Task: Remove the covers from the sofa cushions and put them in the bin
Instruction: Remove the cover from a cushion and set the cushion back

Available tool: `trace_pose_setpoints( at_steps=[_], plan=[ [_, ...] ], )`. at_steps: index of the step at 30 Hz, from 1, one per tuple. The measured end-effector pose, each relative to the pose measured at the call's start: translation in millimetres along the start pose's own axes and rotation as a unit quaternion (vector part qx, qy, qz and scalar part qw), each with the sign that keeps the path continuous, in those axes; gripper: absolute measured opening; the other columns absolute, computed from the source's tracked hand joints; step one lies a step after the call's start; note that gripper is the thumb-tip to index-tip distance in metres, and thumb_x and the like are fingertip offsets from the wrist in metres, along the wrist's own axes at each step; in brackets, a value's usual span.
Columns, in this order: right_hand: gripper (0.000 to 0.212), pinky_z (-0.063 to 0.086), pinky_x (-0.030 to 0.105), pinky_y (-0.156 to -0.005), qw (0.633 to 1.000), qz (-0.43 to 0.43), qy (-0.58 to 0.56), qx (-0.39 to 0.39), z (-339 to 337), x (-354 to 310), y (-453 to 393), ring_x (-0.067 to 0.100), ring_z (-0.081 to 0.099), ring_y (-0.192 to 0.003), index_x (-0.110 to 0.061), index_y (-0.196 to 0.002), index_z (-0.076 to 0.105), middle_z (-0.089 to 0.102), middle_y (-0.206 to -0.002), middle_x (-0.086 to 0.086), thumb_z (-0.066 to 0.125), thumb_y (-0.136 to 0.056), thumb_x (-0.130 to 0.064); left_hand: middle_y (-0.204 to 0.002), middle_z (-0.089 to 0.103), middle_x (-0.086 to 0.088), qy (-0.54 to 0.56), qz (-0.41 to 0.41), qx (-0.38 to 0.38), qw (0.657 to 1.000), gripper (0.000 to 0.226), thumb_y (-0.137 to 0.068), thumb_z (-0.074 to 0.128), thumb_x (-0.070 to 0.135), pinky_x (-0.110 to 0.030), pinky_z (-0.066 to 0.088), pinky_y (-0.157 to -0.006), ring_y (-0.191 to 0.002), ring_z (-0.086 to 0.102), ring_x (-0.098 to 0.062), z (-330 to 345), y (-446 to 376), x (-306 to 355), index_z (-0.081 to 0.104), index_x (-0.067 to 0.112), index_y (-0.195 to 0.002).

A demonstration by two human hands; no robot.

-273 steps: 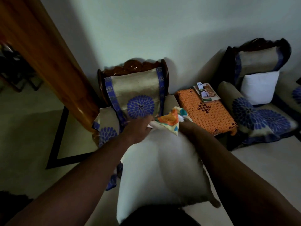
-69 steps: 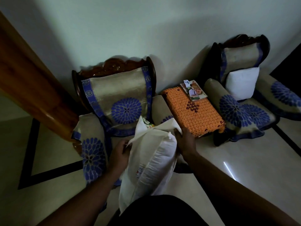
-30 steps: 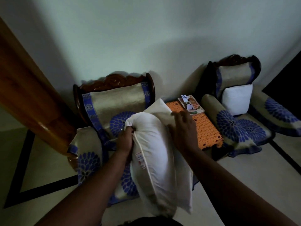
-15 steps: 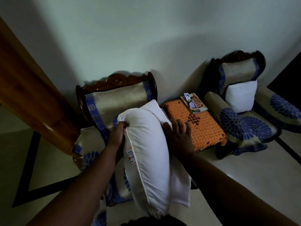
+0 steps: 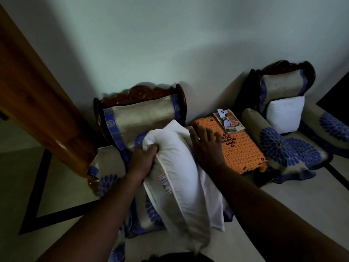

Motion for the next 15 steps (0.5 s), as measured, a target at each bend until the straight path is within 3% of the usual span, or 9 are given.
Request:
trace_pose_setpoints(
  at_steps=[2, 4, 6, 10, 12, 15],
  plan=[
    [0.042, 0.050, 0.048, -0.077, 0.999, -0.051, 0.002, 0.015, -12, -3, -11, 0.035, 0.058, -0.101, -0.016, -0.127, 0.049, 0.057, -0.120, 0.016, 0.060, -0.088, -0.023, -0.116, 0.068, 0.000, -0.077, 0.025, -0.014, 0.997, 0.064, -0.075, 0.066, 0.064, -0.036, 0.051, -0.089, -0.109, 0.063, -0.026, 6, 4, 0, 0.061, 0.025, -0.125],
    [0.022, 0.047, 0.036, -0.060, 0.997, -0.072, -0.015, 0.004, -19, -5, -20, 0.028, 0.065, -0.085, -0.015, -0.113, 0.059, 0.064, -0.103, 0.011, 0.058, -0.092, -0.021, -0.124, 0.066, -0.006, -0.138, 0.037, -0.010, 0.990, 0.075, -0.076, 0.070, 0.067, -0.035, 0.048, -0.086, -0.110, 0.063, -0.029, 13, 7, 3, 0.053, 0.023, -0.134],
    [0.015, 0.043, 0.029, -0.051, 0.997, -0.043, -0.064, -0.027, -22, -6, -25, 0.021, 0.063, -0.072, -0.016, -0.103, 0.064, 0.064, -0.093, 0.006, 0.054, -0.097, -0.026, -0.129, 0.062, -0.010, -0.172, 0.046, 0.017, 0.984, 0.081, -0.078, 0.070, 0.067, -0.034, 0.045, -0.082, -0.114, 0.062, -0.033, 15, 8, 8, 0.045, 0.019, -0.138],
    [0.021, 0.054, 0.034, -0.058, 0.978, 0.051, -0.203, -0.025, -22, -27, -27, 0.017, 0.062, -0.070, -0.018, -0.092, 0.062, 0.063, -0.084, 0.001, 0.047, -0.100, -0.030, -0.131, 0.052, -0.011, -0.257, 0.110, 0.081, 0.957, 0.074, -0.080, 0.069, 0.065, -0.045, 0.050, -0.088, -0.114, 0.058, -0.034, 18, 6, 14, 0.045, 0.019, -0.133],
    [0.023, 0.053, 0.040, -0.063, 0.917, 0.155, -0.365, -0.037, -27, -36, -33, 0.019, 0.061, -0.070, -0.013, -0.088, 0.063, 0.062, -0.078, 0.004, 0.047, -0.097, -0.025, -0.134, 0.050, -0.015, -0.294, 0.170, 0.107, 0.935, 0.061, -0.088, 0.064, 0.056, -0.050, 0.048, -0.096, -0.120, 0.053, -0.036, 20, 9, 11, 0.051, 0.017, -0.133],
    [0.025, 0.053, 0.044, -0.074, 0.800, 0.246, -0.536, -0.109, -35, -37, -41, 0.026, 0.062, -0.077, -0.003, -0.086, 0.067, 0.065, -0.078, 0.009, 0.050, -0.095, -0.019, -0.132, 0.056, -0.014, -0.205, 0.301, 0.096, 0.926, 0.051, -0.099, 0.047, 0.048, -0.046, 0.044, -0.102, -0.122, 0.052, -0.031, 21, 22, -2, 0.061, 0.009, -0.130]
  ],
)
Point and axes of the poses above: each hand's wrist, its own y-axis away from the middle knuckle, its own z-axis out of the palm, x = y × z, the point moved 2 cm from there along -y, towards the middle knuckle
